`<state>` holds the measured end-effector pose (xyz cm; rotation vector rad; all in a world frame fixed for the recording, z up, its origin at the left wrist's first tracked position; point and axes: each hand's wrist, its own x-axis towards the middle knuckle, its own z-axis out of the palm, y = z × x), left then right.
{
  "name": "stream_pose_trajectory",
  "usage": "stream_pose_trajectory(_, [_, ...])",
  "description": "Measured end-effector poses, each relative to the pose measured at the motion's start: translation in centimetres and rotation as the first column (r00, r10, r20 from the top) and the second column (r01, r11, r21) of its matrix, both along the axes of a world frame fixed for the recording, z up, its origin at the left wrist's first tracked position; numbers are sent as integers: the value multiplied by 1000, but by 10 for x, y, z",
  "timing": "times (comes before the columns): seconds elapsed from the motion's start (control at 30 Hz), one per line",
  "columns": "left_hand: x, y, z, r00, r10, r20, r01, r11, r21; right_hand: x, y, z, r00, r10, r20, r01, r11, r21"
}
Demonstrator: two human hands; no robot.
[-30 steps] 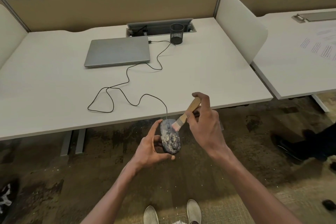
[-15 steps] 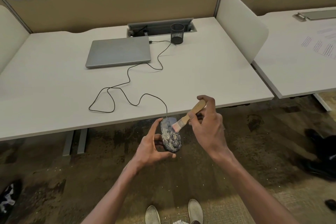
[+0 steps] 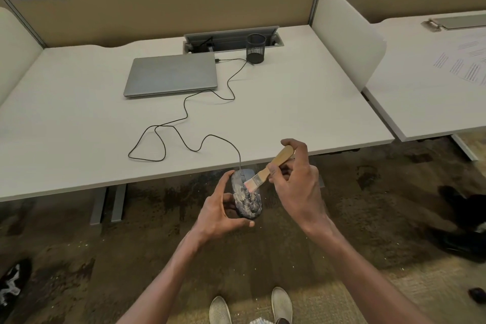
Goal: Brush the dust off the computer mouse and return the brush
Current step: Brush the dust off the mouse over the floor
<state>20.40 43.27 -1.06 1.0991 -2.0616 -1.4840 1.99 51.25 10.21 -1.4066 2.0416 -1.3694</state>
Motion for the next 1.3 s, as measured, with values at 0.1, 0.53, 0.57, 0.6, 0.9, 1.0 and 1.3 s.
stream_pose_trajectory(0.1, [-1, 0, 1, 1000, 2, 4, -2, 1000, -6, 4, 0, -1, 1000, 21, -14, -21, 1000, -1])
stream_pose_trajectory(0.53, [-1, 1, 3, 1000, 8, 5, -8, 1000, -29, 0, 5, 2, 992, -10, -124, 3, 998, -55])
stream_pose_trajectory(0.57, [-1, 1, 3, 1000, 9, 7, -9, 999, -32, 2, 5, 2, 994, -2, -113, -4, 998, -55])
stream_pose_trajectory(0.6, [-2, 1, 4, 1000, 10, 10, -10, 999, -38, 3, 5, 1, 995, 6, -101, -11, 999, -49])
stream_pose_trajectory(0.9, [0, -1, 5, 1000, 23, 0, -23, 999, -48, -10, 10, -9, 993, -53, -103, 55, 998, 18])
stream_pose_trajectory(1.0, [0, -1, 6, 1000, 24, 1, -24, 998, -52, -10, 9, -5, 995, -66, -79, 66, 998, 1])
stream_pose_trajectory(1.3, [-5, -5, 7, 999, 40, 18, -39, 997, -68, 6, 12, -5, 1000, -5, 17, 5, 1000, -4])
